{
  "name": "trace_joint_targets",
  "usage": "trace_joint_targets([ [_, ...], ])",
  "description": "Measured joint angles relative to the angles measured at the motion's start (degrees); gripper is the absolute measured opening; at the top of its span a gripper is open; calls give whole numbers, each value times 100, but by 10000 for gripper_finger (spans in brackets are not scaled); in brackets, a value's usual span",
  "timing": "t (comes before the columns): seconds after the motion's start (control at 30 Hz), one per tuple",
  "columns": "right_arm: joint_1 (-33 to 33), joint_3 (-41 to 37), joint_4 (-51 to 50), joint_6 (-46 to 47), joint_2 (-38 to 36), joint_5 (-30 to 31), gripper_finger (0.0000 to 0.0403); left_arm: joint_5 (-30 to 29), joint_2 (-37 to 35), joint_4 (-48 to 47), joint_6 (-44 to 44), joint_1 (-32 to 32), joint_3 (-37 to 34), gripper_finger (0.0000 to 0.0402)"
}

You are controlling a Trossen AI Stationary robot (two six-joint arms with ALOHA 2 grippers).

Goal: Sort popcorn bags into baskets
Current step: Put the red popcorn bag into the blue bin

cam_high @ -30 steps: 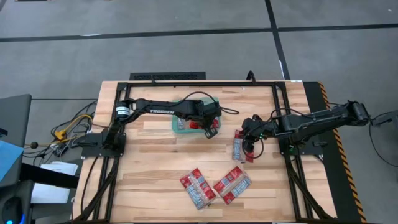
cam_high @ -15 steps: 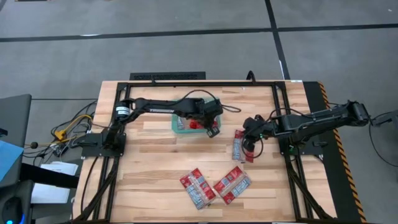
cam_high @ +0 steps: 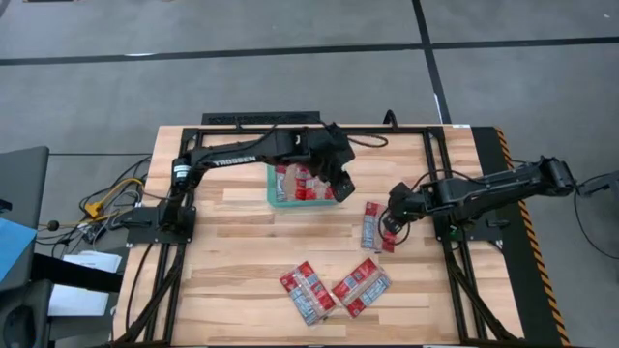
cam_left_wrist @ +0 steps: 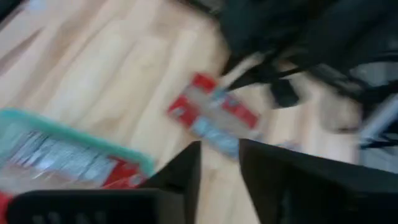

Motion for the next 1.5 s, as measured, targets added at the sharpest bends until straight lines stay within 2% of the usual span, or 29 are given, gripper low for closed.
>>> trace_joint_targets([
  [0.17, 230, -484, 103, 899, 2, -19, 229, 635, -40, -409, -217, -20, 433, 190],
  [0.27, 378, -835, 581, 1490, 3, -28, 261, 657, -98, -784, -349, -26, 458, 232],
  [0.37, 427, -1143, 1312, 1803, -3, 39, 277, 567, -137, -987, -349, -37, 464, 256],
  [0.47, 427, -1297, 1755, 2100, -10, 186, 282, 538, -131, -1203, -348, -57, 458, 264],
  [0.7, 460, -1318, 1894, 2317, -46, 372, 282, 387, -133, -1327, -241, -159, 458, 265],
  [0.83, 654, -1305, 2646, 2476, -108, 872, 282, 529, -135, -1581, -250, -209, 458, 265],
  [1.03, 651, -1323, 2564, 2778, 137, 1185, 282, 127, -151, -1368, -314, -591, 453, 265],
  [1.17, 771, -1320, 2685, 2591, 338, 1158, 282, -378, -173, -759, -454, -938, -35, 265],
  [1.27, 900, -1316, 3077, 2188, 510, 1027, 282, -517, -157, -438, -551, -1156, -638, 265],
  [1.4, 1069, -1309, 3405, 1914, 849, 956, 282, -414, -153, 550, -715, -1289, -1737, 265],
  [1.5, 1189, -1293, 3511, 1882, 1064, 1055, 282, -485, -126, 1875, -452, -1307, -2486, 265],
])
